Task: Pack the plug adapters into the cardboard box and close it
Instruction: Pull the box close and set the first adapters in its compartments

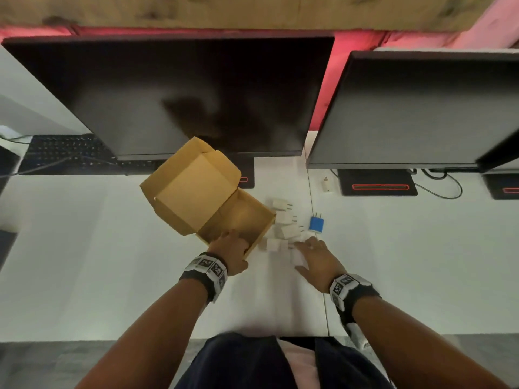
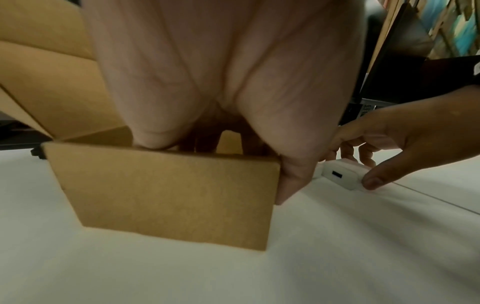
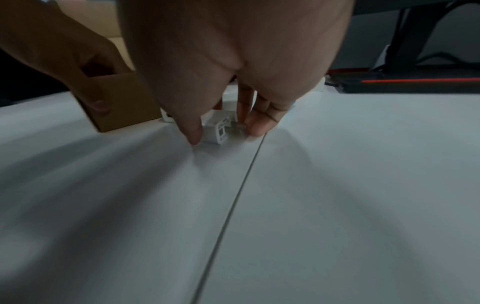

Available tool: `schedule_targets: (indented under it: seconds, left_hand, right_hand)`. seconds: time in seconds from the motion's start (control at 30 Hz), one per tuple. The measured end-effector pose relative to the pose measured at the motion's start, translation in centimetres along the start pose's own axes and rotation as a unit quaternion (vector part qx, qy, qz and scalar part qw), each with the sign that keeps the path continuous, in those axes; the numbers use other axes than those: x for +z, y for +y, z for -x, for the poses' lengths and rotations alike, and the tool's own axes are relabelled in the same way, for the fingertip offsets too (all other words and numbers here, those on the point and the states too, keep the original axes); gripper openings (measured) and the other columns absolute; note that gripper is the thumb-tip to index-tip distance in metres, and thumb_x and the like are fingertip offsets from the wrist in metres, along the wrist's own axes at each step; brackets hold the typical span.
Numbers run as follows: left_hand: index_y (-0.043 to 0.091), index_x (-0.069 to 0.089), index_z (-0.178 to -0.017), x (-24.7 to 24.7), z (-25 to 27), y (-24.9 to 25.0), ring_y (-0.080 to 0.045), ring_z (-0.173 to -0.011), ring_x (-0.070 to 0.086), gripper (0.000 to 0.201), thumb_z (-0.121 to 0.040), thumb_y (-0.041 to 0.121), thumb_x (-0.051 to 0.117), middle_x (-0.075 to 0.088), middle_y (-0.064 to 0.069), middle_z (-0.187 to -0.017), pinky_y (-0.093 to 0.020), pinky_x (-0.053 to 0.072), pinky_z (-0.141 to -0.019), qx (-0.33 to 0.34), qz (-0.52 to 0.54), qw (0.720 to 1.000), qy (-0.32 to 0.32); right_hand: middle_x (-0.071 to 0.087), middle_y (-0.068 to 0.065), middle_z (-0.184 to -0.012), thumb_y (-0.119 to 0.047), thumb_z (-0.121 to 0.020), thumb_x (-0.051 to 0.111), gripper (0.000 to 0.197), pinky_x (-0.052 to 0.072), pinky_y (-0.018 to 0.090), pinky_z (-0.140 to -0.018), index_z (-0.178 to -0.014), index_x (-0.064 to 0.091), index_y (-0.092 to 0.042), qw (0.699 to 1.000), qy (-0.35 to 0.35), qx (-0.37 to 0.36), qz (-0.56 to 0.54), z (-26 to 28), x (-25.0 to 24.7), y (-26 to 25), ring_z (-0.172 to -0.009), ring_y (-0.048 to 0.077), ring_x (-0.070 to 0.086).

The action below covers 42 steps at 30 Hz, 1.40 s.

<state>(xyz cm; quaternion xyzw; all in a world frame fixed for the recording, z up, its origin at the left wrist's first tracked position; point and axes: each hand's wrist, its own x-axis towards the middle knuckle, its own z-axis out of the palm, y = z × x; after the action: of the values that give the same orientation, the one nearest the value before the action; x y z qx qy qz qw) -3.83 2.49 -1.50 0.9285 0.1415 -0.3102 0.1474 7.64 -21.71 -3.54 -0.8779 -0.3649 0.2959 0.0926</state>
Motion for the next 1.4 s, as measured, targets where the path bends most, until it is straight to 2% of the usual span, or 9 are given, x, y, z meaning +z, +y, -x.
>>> schedule_targets:
  seconds: [0.1, 0.33, 0.5, 0.67, 0.77, 0.87, 1.07, 1.3, 1.4]
  left_hand:
    - [0.02, 0.055, -0.077, -0.1, 0.4, -0.6, -0.032, -0.107, 0.062, 0.018, -0.087, 0.024, 0.069, 0.059, -0.01, -0.125, -0.044, 0.054, -0.092, 0.027, -0.029, 0.999, 0.007]
    - [0.014, 0.071, -0.089, -0.2, 0.4, -1.1, -0.03, -0.102, 0.067, 0.006, -0.089, 0.014, 0.064, 0.066, -0.004, -0.12, -0.042, 0.049, -0.099, 0.049, -0.085, 0.995, 0.004]
    - [0.014, 0.077, -0.103, -0.1, -0.4, -0.7, -0.029, -0.104, 0.069, 0.019, -0.09, 0.009, 0.063, 0.071, -0.004, -0.119, -0.04, 0.053, -0.101, 0.052, -0.108, 0.993, 0.007]
    - [0.029, 0.073, -0.117, 0.7, 0.2, -0.5, -0.031, -0.137, 0.039, 0.033, -0.087, 0.017, 0.064, 0.055, -0.004, -0.137, -0.049, 0.029, -0.116, 0.055, -0.157, 0.98, 0.113]
    - [0.027, 0.075, -0.111, 1.0, 1.4, -1.4, -0.033, -0.12, 0.031, 0.036, -0.076, 0.035, 0.071, 0.051, -0.013, -0.133, -0.054, 0.037, -0.101, 0.025, -0.056, 0.974, 0.217]
    - [0.021, 0.067, -0.116, 0.9, 2.6, -2.8, -0.037, -0.111, 0.047, 0.049, -0.074, 0.044, 0.071, 0.046, -0.016, -0.128, -0.048, 0.048, -0.091, -0.026, 0.141, 0.95, 0.278]
    - [0.014, 0.039, -0.144, -1.0, 1.8, -4.3, -0.032, -0.096, 0.07, 0.05, -0.099, 0.025, 0.059, 0.069, -0.007, -0.093, -0.041, 0.056, -0.082, -0.187, 0.46, 0.852, 0.166]
    - [0.024, 0.036, -0.163, -2.2, 0.1, -4.1, -0.035, -0.119, 0.066, 0.062, -0.104, 0.02, 0.052, 0.067, -0.015, -0.133, -0.052, 0.067, -0.085, -0.185, 0.537, 0.82, 0.069]
    - [0.031, 0.038, -0.161, -2.7, 0.1, -3.8, -0.032, -0.114, 0.065, 0.059, -0.104, 0.022, 0.049, 0.064, -0.017, -0.134, -0.05, 0.068, -0.081, -0.187, 0.531, 0.824, 0.059]
  right_hand:
    - [0.045, 0.012, -0.134, -0.03, -0.089, 0.067, 0.065, 0.045, 0.041, -0.103, -0.147, 0.039, -0.021, 0.997, 0.026, 0.039, -0.059, 0.0, 0.5, 0.1, -0.119, 0.031, 0.05]
    - [0.048, 0.006, -0.106, -0.027, -0.08, 0.079, 0.057, 0.042, 0.028, -0.077, -0.13, 0.055, -0.012, 0.974, 0.116, 0.12, -0.152, 0.5, 2.2, -0.1, -0.084, 0.021, 0.054]
    - [0.043, 0.009, -0.126, -0.044, -0.083, 0.069, 0.062, 0.047, 0.041, -0.093, -0.137, 0.047, -0.023, 0.992, 0.112, 0.051, -0.034, 1.1, 1.7, -0.6, -0.115, 0.029, 0.043]
    - [0.048, 0.007, -0.121, -0.044, -0.084, 0.064, 0.055, 0.044, 0.041, -0.092, -0.135, 0.052, -0.028, 0.992, 0.087, -0.009, 0.096, -0.5, 0.6, -3.0, -0.114, 0.031, 0.044]
    - [0.049, 0.007, -0.119, -0.037, -0.086, 0.064, 0.046, 0.042, 0.043, -0.094, -0.131, 0.055, -0.029, 0.987, 0.077, 0.0, 0.139, -1.2, 0.6, -3.9, -0.112, 0.032, 0.043]
    - [0.051, 0.007, -0.117, -0.032, -0.088, 0.064, 0.036, 0.043, 0.043, -0.09, -0.122, 0.06, -0.027, 0.983, 0.073, -0.012, 0.169, -1.2, 0.5, -4.2, -0.108, 0.032, 0.045]
    - [0.063, 0.002, -0.122, -0.031, -0.09, 0.06, 0.032, 0.038, 0.04, -0.093, -0.12, 0.06, -0.02, 0.983, 0.048, -0.048, 0.173, -1.4, 0.0, -4.5, -0.114, 0.026, 0.049]
    - [0.065, -0.003, -0.115, -0.037, -0.088, 0.068, 0.032, 0.048, 0.032, -0.088, -0.115, 0.065, -0.02, 0.991, 0.01, -0.136, -0.014, -0.5, -3.2, -6.9, -0.102, 0.019, 0.058]
    - [0.066, -0.007, -0.105, -0.033, -0.088, 0.071, 0.026, 0.051, 0.028, -0.082, -0.11, 0.068, -0.021, 0.983, 0.038, -0.165, -0.071, -1.8, -5.1, -8.3, -0.093, 0.013, 0.059]
